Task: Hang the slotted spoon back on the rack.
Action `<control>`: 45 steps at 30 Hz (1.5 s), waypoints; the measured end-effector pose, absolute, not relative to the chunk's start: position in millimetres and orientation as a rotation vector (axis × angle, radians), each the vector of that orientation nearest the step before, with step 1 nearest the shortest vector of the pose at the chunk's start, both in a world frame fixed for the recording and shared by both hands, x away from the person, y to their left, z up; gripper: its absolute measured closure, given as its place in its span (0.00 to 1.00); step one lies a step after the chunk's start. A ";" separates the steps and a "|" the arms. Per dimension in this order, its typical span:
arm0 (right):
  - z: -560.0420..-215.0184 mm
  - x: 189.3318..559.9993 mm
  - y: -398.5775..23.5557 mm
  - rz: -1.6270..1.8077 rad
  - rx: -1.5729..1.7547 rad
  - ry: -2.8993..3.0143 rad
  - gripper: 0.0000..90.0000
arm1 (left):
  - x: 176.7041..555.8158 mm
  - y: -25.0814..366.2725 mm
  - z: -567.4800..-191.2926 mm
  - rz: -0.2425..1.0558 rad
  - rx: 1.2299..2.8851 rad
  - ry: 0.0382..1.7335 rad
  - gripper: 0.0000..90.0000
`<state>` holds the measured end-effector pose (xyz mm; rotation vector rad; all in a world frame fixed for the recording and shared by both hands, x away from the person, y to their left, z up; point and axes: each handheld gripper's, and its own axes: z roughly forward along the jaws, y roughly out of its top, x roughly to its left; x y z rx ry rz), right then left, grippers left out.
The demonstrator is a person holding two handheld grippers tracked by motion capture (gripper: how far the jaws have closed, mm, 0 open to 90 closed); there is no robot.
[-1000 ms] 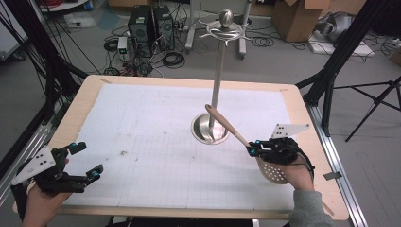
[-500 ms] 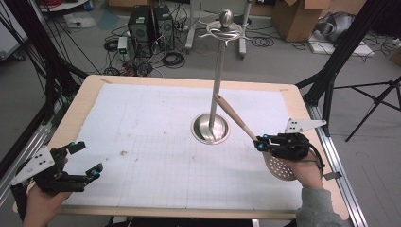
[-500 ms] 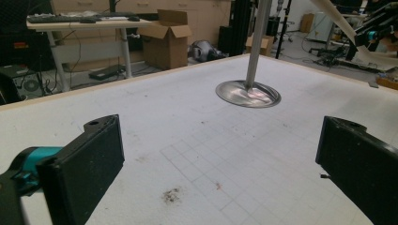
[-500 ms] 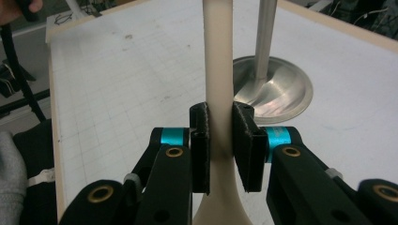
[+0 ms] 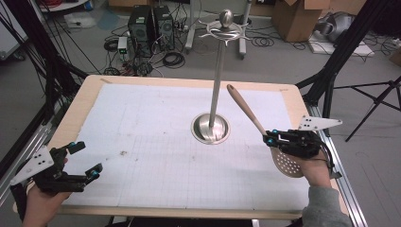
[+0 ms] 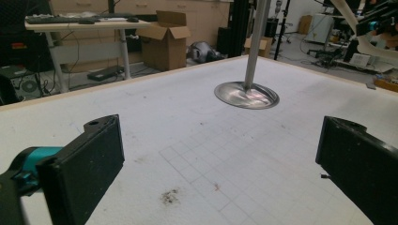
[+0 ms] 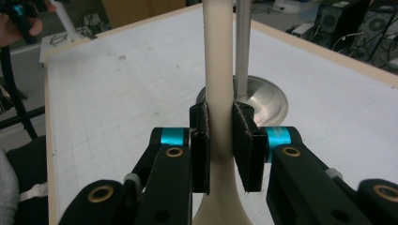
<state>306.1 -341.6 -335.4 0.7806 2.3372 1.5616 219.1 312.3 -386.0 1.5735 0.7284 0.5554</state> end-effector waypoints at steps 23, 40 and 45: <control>-307.4 300.2 -354.0 1.676 0.744 2.182 0.87 | 218.2 312.3 -383.9 0.543 1.546 0.718 0.02; -277.8 299.0 -354.6 1.721 0.721 2.114 0.87 | 218.6 309.7 -384.8 0.539 1.551 0.714 0.02; -273.2 301.1 -354.1 1.726 0.724 2.103 0.87 | 218.6 310.6 -384.8 0.537 1.546 0.716 0.02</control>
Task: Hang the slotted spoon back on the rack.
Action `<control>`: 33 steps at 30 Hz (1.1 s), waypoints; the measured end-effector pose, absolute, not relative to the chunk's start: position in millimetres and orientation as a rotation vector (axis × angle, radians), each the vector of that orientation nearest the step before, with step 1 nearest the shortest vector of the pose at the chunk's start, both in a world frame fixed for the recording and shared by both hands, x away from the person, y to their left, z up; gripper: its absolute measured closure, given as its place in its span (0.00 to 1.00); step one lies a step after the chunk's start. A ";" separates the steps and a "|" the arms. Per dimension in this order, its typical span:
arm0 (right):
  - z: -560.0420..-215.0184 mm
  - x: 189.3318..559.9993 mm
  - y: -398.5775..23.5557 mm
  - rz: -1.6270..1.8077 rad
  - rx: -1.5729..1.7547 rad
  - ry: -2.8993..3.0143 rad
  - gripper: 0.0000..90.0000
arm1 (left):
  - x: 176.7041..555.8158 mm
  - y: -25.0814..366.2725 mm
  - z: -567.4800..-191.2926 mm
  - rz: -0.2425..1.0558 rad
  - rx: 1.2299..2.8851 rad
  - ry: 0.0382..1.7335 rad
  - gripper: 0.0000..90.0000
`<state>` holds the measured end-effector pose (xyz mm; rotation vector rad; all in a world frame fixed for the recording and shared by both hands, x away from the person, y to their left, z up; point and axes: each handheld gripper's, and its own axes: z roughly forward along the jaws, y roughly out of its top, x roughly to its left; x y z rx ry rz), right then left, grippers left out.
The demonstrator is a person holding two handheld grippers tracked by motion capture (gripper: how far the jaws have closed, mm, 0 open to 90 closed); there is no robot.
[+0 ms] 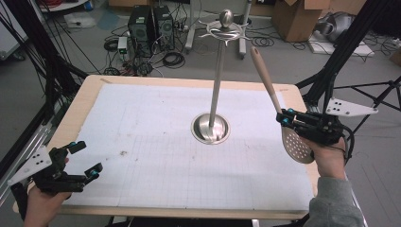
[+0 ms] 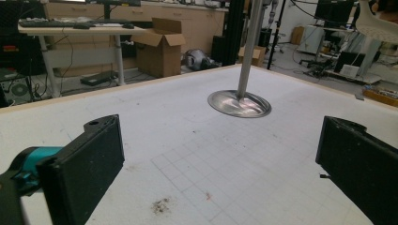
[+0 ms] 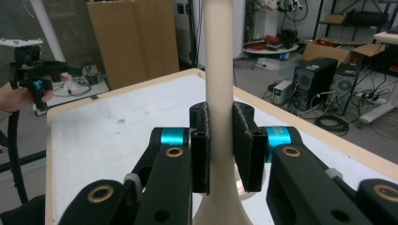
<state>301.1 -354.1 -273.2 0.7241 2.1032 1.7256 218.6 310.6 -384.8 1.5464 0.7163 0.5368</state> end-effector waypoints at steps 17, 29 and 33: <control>-256.0 308.2 -348.2 1.722 0.746 2.065 0.87 | 218.4 313.4 -385.0 0.547 1.539 0.727 0.02; -254.3 315.7 -348.0 1.754 0.780 2.067 0.87 | 217.8 314.6 -384.7 0.550 1.541 0.729 0.02; -254.6 316.5 -346.5 1.738 0.794 2.063 0.87 | 217.7 314.7 -385.2 0.559 1.553 0.733 0.02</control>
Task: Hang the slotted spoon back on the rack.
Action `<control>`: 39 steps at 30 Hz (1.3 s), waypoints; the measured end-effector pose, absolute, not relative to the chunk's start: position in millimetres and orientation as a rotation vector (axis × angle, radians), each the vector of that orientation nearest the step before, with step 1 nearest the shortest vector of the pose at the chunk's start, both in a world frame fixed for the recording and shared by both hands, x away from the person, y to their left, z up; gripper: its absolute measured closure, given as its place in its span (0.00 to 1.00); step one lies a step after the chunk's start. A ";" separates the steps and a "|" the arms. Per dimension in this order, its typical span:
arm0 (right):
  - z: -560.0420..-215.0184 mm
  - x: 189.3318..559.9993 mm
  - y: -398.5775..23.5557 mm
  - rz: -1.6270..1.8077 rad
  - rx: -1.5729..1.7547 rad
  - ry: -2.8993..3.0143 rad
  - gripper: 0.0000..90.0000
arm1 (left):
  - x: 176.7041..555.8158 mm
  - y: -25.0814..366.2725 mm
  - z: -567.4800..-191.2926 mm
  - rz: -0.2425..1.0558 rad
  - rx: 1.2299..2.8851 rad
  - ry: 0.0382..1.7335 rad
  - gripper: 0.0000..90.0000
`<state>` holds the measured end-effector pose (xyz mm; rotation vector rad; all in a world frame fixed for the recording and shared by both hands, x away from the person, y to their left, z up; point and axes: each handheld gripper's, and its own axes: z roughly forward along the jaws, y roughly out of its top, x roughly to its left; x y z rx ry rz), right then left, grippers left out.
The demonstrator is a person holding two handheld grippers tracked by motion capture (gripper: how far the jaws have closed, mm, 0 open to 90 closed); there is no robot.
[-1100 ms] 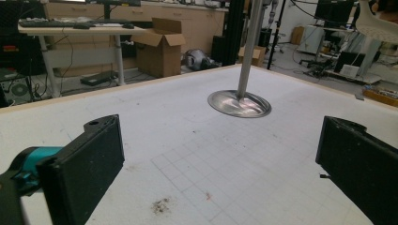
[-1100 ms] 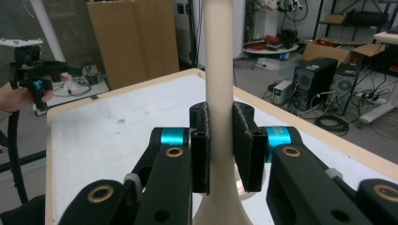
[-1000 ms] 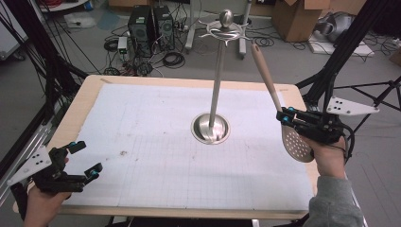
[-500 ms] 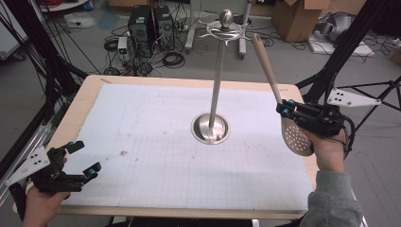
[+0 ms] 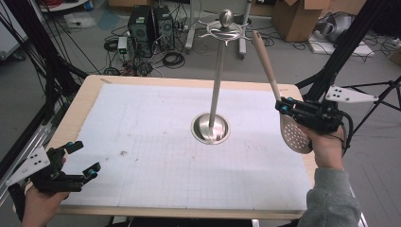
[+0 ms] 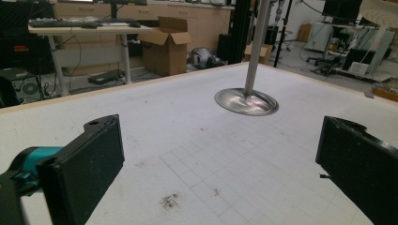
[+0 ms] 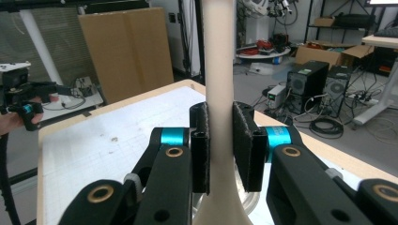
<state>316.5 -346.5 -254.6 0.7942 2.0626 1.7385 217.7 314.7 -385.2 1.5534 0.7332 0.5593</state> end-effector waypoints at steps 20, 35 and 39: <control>-259.2 322.4 -337.3 1.743 0.799 2.110 0.87 | 215.3 320.3 -382.1 0.574 1.542 0.734 0.02; -265.5 328.0 -328.2 1.749 0.826 2.117 0.87 | 215.0 320.3 -383.1 0.572 1.549 0.736 0.02; -267.9 331.4 -320.8 1.725 0.817 2.144 0.87 | 214.6 320.8 -382.7 0.574 1.547 0.735 0.02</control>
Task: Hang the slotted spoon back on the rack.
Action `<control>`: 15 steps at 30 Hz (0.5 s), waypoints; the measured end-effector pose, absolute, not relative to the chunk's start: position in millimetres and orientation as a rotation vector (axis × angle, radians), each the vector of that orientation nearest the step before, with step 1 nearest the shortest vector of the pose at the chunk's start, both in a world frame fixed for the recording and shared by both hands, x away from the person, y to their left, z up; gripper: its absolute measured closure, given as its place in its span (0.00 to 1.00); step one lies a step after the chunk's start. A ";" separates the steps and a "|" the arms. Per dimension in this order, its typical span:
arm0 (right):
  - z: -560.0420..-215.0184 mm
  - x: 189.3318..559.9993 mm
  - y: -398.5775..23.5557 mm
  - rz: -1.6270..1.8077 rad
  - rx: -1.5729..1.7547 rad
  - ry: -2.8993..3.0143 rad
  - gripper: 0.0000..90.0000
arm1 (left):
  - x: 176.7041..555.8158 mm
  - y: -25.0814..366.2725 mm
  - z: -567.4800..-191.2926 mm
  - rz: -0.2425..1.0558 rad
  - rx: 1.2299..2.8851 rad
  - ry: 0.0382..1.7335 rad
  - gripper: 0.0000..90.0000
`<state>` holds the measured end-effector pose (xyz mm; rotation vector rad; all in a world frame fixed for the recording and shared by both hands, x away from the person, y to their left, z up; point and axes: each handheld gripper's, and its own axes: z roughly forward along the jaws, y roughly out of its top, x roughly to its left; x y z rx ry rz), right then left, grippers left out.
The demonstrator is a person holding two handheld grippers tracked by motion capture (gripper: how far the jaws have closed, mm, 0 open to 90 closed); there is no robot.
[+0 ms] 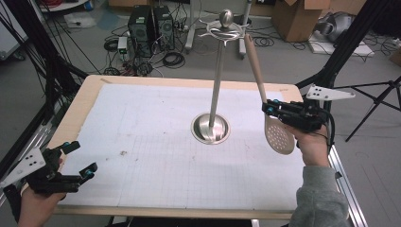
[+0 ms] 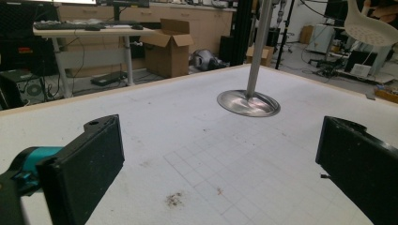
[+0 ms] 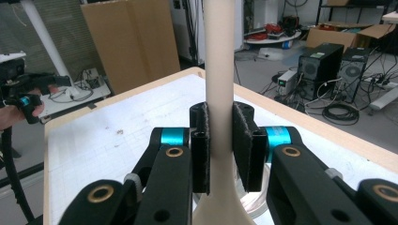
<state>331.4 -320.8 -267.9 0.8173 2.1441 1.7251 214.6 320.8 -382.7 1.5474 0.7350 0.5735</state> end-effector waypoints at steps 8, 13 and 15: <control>-270.2 335.4 -313.7 1.708 0.822 2.161 0.87 | 213.6 321.5 -382.8 0.574 1.547 0.739 0.02; -271.1 338.6 -305.9 1.683 0.833 2.181 0.87 | 213.1 321.0 -383.3 0.571 1.551 0.741 0.02; -272.2 340.3 -302.8 1.677 0.836 2.186 0.87 | 213.1 321.1 -383.7 0.570 1.554 0.742 0.02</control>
